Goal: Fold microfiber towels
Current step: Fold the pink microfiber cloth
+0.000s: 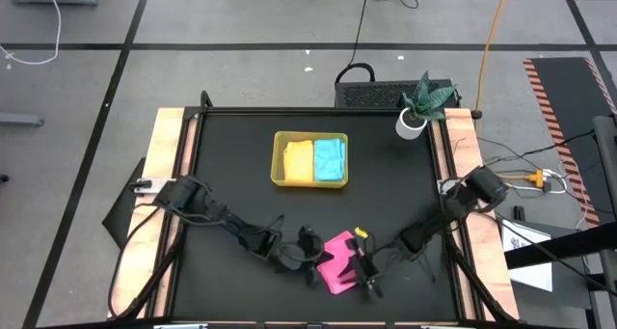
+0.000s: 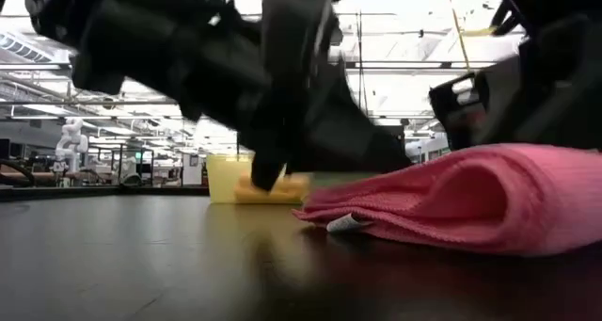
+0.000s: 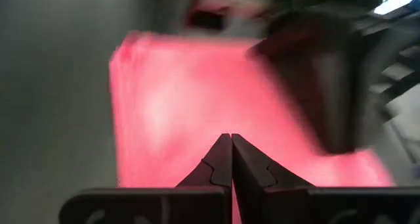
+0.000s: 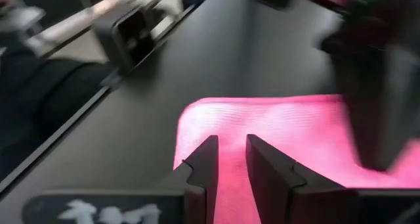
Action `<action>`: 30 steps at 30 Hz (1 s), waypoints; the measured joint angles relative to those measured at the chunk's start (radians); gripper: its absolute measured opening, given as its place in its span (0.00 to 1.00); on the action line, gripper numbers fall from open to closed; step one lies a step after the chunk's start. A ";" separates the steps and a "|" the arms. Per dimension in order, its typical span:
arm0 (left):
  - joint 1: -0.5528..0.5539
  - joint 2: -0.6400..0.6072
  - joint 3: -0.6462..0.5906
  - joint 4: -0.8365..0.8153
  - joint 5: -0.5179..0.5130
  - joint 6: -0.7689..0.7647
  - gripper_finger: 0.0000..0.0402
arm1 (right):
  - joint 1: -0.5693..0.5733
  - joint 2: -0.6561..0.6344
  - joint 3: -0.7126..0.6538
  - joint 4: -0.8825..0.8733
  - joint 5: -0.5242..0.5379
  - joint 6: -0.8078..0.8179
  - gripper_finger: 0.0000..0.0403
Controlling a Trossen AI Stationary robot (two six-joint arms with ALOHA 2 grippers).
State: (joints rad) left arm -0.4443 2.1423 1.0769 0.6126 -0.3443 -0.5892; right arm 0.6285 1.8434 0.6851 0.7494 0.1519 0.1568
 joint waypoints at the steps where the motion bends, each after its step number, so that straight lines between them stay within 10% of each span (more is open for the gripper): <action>1: 0.004 0.008 0.000 -0.033 0.004 -0.026 0.01 | 0.000 0.024 0.014 0.000 -0.030 -0.008 0.18; 19: -0.010 -0.016 -0.002 -0.066 -0.023 -0.034 0.02 | 0.005 -0.009 0.047 0.006 -0.083 -0.046 0.15; 30: -0.006 -0.003 -0.001 -0.128 -0.045 -0.053 0.05 | 0.000 0.192 0.118 0.079 -0.028 0.063 0.15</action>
State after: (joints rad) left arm -0.4507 2.1397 1.0756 0.4842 -0.3893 -0.6421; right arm 0.6289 2.0357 0.8035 0.8279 0.1241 0.2202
